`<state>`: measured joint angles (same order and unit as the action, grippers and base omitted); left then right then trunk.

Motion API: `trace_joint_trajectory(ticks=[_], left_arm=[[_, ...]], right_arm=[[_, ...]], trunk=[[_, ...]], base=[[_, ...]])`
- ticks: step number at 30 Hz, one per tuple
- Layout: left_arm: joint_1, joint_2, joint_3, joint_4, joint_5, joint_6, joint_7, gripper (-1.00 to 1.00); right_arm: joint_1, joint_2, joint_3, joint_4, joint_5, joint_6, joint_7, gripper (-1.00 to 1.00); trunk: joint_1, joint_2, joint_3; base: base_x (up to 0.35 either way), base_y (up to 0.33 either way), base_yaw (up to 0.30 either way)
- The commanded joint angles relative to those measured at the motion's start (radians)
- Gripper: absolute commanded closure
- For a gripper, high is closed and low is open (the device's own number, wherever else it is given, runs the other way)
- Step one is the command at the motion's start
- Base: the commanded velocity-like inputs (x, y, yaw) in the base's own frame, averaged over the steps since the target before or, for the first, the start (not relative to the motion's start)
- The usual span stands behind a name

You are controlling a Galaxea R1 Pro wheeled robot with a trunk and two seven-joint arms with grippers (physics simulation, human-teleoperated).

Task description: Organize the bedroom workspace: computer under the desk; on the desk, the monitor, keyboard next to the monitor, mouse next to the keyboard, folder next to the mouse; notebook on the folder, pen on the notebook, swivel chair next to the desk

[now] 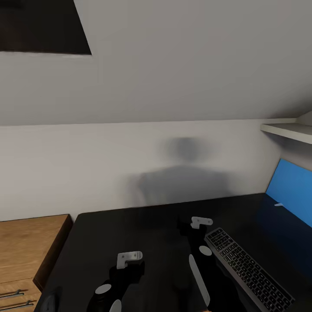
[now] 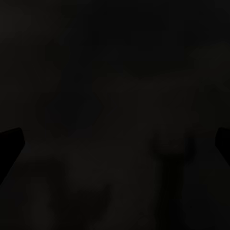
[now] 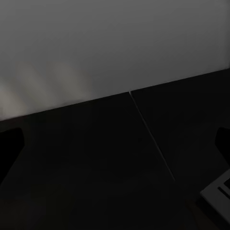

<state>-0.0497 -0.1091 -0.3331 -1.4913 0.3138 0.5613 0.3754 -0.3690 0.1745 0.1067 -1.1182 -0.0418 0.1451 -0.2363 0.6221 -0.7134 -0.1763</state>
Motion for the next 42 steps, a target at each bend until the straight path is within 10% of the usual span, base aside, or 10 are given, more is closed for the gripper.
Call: trace_joint_trajectory(ticks=[1,28,42], left_arm=[[-0.001,0.0,-0.001,-0.001,0.011,0.003,0.01,-1.0],[-0.001,0.0,-0.001,-0.02,0.013,0.002,0.008,-1.0],[0.0,0.0,-0.001,-0.027,0.013,0.002,0.008,-1.0]], right_arm=[[-0.001,0.0,0.002,-0.002,-0.004,0.005,-0.006,-1.0],[-0.02,0.0,-0.009,0.158,-0.006,-0.009,-0.011,-1.0],[-0.366,-0.03,-0.125,0.641,-0.012,-0.138,-0.062,-1.0]], trunk=[[0.0,-0.001,-0.002],[0.0,-0.001,-0.002],[0.0,-0.001,-0.002]], base=[[0.0,0.0,0.0],[0.0,0.0,0.0],[0.0,0.0,0.0]])
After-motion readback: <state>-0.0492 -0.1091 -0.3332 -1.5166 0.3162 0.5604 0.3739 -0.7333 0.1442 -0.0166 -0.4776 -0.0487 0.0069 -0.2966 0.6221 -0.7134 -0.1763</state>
